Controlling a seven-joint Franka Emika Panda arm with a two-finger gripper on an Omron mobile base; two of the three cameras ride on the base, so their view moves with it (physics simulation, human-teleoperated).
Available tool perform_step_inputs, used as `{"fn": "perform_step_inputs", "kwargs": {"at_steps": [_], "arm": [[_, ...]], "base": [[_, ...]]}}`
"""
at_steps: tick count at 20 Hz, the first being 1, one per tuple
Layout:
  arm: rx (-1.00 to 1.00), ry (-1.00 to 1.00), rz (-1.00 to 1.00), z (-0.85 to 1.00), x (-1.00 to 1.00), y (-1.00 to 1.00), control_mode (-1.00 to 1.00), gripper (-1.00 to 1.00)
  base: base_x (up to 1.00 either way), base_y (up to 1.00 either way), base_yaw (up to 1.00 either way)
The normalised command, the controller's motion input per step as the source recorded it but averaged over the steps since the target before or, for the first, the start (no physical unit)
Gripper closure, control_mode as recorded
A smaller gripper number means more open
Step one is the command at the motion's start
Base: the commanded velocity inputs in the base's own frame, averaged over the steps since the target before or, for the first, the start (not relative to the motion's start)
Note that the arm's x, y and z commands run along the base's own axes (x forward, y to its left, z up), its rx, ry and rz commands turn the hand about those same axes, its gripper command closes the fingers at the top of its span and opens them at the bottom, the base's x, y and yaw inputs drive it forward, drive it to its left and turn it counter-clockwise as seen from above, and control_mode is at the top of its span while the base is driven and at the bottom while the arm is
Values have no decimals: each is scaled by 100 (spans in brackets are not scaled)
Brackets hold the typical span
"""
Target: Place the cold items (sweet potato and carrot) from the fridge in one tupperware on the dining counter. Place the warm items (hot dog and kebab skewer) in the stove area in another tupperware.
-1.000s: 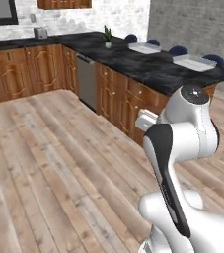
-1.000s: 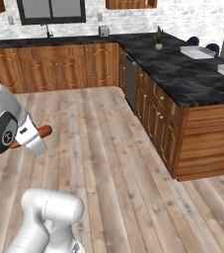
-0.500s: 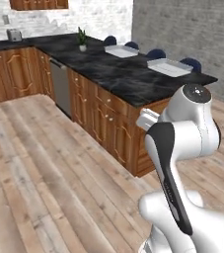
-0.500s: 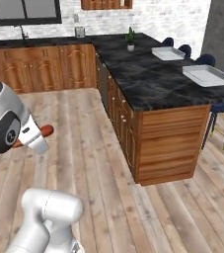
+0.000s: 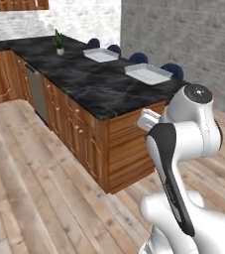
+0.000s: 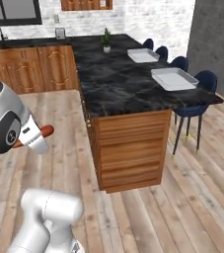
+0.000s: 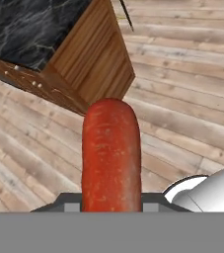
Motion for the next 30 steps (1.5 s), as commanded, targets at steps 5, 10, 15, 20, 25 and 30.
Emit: {"fn": "perform_step_inputs", "kwargs": {"at_steps": [5, 10, 15, 20, 25, 30], "arm": [[0, 0, 0, 0, 0, 0, 100, 100], [0, 0, 0, 0, 0, 0, 100, 100], [0, 0, 0, 0, 0, 0, 100, 100], [0, 0, 0, 0, 0, 0, 100, 100], [0, 0, 0, 0, 0, 0, 100, 100], [0, 0, 0, 0, 0, 0, 100, 100]], "base": [[87, -100, 0], [100, -98, 4], [100, -98, 7], [100, -97, 10], [100, -95, 12], [94, -96, 12]]}}
